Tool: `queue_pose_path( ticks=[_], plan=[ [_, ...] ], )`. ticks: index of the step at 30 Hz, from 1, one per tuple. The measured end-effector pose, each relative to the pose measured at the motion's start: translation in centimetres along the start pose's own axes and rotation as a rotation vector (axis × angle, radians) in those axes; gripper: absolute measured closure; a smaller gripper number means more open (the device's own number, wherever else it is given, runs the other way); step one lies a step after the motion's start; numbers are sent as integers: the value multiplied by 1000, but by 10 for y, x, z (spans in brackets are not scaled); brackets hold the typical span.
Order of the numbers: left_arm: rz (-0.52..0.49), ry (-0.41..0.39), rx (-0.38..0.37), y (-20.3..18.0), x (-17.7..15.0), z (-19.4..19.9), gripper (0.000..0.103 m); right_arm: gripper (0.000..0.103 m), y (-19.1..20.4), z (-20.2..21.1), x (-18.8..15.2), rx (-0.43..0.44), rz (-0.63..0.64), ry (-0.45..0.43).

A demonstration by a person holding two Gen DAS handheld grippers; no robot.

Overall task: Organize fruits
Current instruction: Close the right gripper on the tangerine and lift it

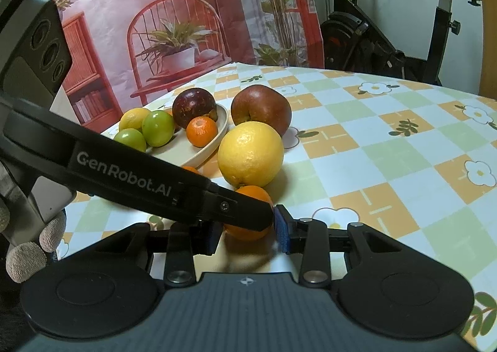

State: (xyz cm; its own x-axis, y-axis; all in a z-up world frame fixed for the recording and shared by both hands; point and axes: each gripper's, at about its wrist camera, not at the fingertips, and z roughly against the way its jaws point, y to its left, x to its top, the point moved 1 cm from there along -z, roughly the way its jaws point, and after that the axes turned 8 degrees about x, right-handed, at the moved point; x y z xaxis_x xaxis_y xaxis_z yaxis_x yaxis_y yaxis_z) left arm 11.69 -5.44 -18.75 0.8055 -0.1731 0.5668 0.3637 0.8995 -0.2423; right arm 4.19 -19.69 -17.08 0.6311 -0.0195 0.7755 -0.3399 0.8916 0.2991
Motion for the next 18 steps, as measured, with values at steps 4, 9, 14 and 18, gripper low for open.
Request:
queue_pose_path(
  ticks=[4, 9, 14, 18],
  plan=[
    [-4, -7, -3, 1, 0, 6, 64, 65, 5, 3, 0, -4, 13, -16],
    [14, -29, -8, 11, 2, 20, 64, 65, 13, 4, 5, 1, 5, -18],
    [43, -66, -9, 26, 7, 41, 64, 65, 28, 1, 21, 14, 17, -22],
    [77, -90, -6, 44, 10, 57, 64, 65, 38, -5, 33, 42, 20, -28]
  ],
)
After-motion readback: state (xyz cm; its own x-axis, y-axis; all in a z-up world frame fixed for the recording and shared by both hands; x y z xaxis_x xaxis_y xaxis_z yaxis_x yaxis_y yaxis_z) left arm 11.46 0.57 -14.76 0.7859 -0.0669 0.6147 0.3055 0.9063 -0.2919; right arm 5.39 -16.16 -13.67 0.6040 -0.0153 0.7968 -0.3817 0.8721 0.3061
